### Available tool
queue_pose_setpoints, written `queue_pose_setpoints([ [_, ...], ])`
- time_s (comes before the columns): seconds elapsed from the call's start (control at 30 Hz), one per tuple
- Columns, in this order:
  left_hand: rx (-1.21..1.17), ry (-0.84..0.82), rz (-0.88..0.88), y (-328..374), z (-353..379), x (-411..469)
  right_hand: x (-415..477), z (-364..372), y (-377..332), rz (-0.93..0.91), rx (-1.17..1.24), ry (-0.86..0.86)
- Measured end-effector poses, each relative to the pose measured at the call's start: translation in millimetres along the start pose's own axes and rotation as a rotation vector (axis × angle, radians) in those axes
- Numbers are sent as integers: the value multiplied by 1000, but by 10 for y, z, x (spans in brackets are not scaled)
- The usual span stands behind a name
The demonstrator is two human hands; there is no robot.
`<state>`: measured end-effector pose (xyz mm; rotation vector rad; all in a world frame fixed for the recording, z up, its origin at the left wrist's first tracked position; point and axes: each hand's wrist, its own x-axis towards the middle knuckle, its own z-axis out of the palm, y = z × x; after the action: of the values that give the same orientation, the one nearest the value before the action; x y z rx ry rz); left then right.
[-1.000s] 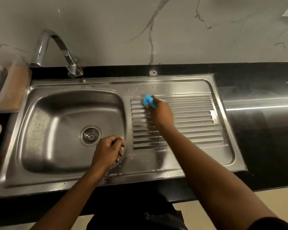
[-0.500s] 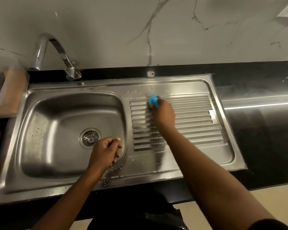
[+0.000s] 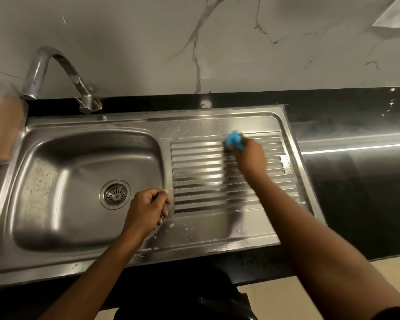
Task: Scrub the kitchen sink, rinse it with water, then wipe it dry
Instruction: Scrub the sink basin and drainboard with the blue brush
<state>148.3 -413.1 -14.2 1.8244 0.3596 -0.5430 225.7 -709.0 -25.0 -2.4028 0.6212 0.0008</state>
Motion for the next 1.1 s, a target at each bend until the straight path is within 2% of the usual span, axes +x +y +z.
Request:
queue_pose_setpoints([
  [0.13,9,20,0,3,35,-26,307,-575,628,167,-12,108],
  [0.27,-7,55,0,-20,55,-75,342,-533,573,189,47,118],
  [0.37,-21,77,-13,-68,67,-109,134,-182,202,106,94,40],
  [0.53,-25,108,-39,-87,19,-170,-289,636,-629,-140,133,-167],
  [0.63,-27,168,-37,-63,-85,-217,-357,915,-1085,-317,-4,-260],
  [0.7,-34,197,-28,-77,-162,-235,-322,970,-1274,-363,-91,-302],
  [0.87,-47,224,-36,-207,-313,-249,-473,966,-1256,-424,-192,-323],
  [0.97,-51,201,-40,-277,-366,-236,-856,950,-984,-495,-246,-347],
  [1.1,-49,185,-30,-293,-418,-219,-1428,816,-681,-480,-253,-418],
])
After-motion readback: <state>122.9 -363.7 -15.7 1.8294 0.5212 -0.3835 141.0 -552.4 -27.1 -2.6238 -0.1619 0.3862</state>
